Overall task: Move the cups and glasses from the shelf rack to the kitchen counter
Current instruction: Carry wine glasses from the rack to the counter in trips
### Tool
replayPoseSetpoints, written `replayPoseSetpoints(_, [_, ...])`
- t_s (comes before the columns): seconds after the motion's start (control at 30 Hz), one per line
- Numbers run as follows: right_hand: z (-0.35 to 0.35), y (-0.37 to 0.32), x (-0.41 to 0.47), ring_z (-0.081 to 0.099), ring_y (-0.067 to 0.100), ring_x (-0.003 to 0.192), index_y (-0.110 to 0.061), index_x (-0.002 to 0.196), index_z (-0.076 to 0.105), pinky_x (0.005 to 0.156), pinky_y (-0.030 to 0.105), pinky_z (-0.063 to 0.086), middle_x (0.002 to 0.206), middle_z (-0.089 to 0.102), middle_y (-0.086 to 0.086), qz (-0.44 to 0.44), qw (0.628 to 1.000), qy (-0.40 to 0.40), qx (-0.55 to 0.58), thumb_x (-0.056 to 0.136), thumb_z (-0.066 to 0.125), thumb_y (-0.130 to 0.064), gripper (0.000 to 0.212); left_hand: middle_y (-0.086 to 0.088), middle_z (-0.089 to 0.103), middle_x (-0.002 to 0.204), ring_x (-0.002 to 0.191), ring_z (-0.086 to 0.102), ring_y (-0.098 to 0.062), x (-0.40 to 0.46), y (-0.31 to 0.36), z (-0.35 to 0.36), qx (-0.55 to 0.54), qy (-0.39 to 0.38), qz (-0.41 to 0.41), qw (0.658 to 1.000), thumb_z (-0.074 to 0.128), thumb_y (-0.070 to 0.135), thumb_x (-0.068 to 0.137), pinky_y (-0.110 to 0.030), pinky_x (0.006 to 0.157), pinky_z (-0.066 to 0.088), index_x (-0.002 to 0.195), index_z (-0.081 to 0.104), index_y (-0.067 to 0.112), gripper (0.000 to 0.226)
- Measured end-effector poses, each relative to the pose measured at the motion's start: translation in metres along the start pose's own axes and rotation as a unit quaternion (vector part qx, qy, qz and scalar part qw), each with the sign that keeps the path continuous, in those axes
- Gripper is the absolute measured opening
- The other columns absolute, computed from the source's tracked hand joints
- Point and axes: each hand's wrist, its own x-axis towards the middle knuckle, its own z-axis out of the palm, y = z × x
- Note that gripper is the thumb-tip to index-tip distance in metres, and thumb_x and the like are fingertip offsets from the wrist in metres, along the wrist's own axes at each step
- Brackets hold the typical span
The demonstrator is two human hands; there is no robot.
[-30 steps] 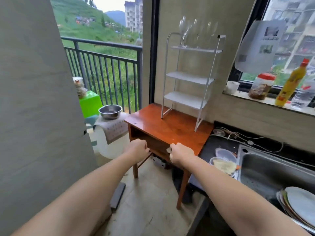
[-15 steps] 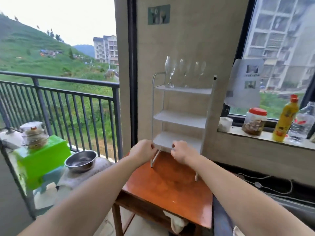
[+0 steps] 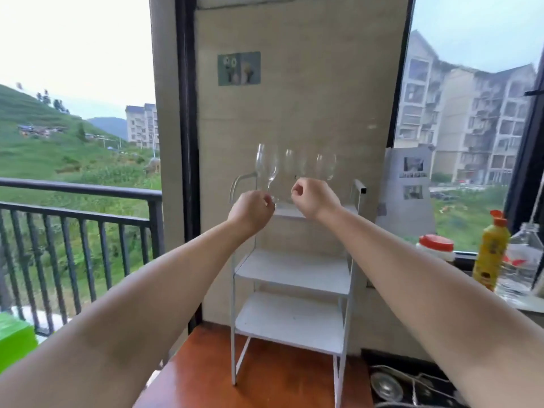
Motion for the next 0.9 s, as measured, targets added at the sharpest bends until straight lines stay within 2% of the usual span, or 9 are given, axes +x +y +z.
replayPoseSetpoints(0.1, [-0.004,0.015,0.027,0.065,0.034,0.093,-0.005,0.096,0.064,0.08,0.04,0.055,0.103,0.069,0.015,0.056,0.998,0.027,0.023,0.089,0.046,-0.014,0.022,-0.031,0.064,0.093,0.088,0.06,-0.044,0.035,-0.003,0.002,-0.012,0.026,-0.007,1.0,0.045,0.01,0.088,-0.035,0.062,0.04,0.062,0.051,0.0,0.029])
replayPoseSetpoints(0.2, [0.004,0.034,0.056,0.07,0.037,0.083,0.008,0.105,0.062,0.08,0.047,0.058,0.106,0.068,0.022,0.158,0.983,0.015,0.093,0.091,0.045,-0.012,0.029,-0.025,0.067,0.096,0.094,0.062,-0.04,0.066,-0.013,0.01,-0.02,0.021,-0.037,0.999,0.048,0.011,0.087,-0.03,0.065,0.039,0.084,0.064,-0.005,0.023])
replayPoseSetpoints(0.27, [0.011,0.042,0.071,0.067,0.034,0.071,0.007,0.117,0.055,0.066,0.042,0.061,0.107,0.065,0.022,0.233,0.958,-0.018,0.166,0.094,0.045,-0.012,0.032,-0.022,0.068,0.1,0.096,0.062,-0.038,0.082,-0.02,0.016,-0.007,0.015,-0.043,0.999,0.049,0.012,0.088,-0.029,0.065,0.038,0.096,0.063,-0.005,0.024])
replayPoseSetpoints(0.37, [0.021,0.055,0.088,0.057,0.024,0.06,-0.003,0.132,0.044,0.054,0.035,0.056,0.09,0.058,0.015,0.292,0.928,-0.027,0.229,0.094,0.044,-0.009,0.039,-0.02,0.068,0.104,0.099,0.062,-0.035,0.097,-0.033,0.024,0.0,0.001,-0.052,0.999,0.053,0.018,0.09,-0.029,0.068,0.039,0.105,0.062,-0.003,0.027])
replayPoseSetpoints(0.47, [0.029,0.066,0.102,0.058,0.023,0.043,-0.002,0.124,0.05,0.046,0.033,0.053,0.07,0.052,0.012,0.314,0.908,-0.017,0.277,0.095,0.046,-0.005,0.029,-0.02,0.069,0.107,0.103,0.063,-0.034,0.112,-0.045,0.034,-0.017,-0.047,-0.08,0.996,0.059,0.03,0.09,-0.031,0.077,0.045,0.107,0.065,-0.005,0.04])
replayPoseSetpoints(0.53, [0.035,0.069,0.109,0.053,0.019,0.023,-0.011,0.114,0.048,0.028,0.022,0.045,0.069,0.052,0.013,0.339,0.881,-0.006,0.329,0.094,0.049,-0.004,0.021,-0.018,0.068,0.096,0.092,0.063,-0.032,0.119,-0.05,0.039,-0.052,-0.068,-0.099,0.991,0.062,0.034,0.088,-0.029,0.073,0.042,0.103,0.067,-0.004,0.041])
replayPoseSetpoints(0.63, [0.043,0.072,0.118,0.048,0.013,0.018,-0.016,0.107,0.042,0.025,0.017,0.04,0.072,0.049,0.01,0.344,0.864,0.01,0.367,0.092,0.051,-0.002,0.022,-0.009,0.057,0.073,0.078,0.053,-0.024,0.123,-0.051,0.043,-0.088,-0.069,-0.099,0.989,0.063,0.028,0.088,-0.027,0.069,0.037,0.082,0.064,0.003,0.026])
replayPoseSetpoints(0.73, [0.048,0.076,0.124,0.049,0.012,0.019,-0.016,0.108,0.042,0.026,0.017,0.04,0.07,0.047,0.009,0.343,0.862,0.028,0.371,0.093,0.045,0.0,0.023,-0.002,0.043,0.056,0.074,0.048,-0.024,0.126,-0.049,0.045,-0.082,-0.052,-0.096,0.991,0.059,0.022,0.09,-0.027,0.065,0.033,0.058,0.047,0.009,0.037])
replayPoseSetpoints(0.9, [0.047,0.08,0.123,0.053,0.02,0.043,-0.01,0.106,0.045,0.027,0.016,0.039,0.067,0.049,0.01,0.334,0.873,0.051,0.353,0.092,0.035,0.006,0.024,-0.003,0.039,0.054,0.058,0.041,-0.022,0.132,-0.05,0.051,-0.105,-0.037,-0.11,0.988,0.059,0.019,0.09,-0.028,0.059,0.031,0.054,0.041,0.009,0.042])
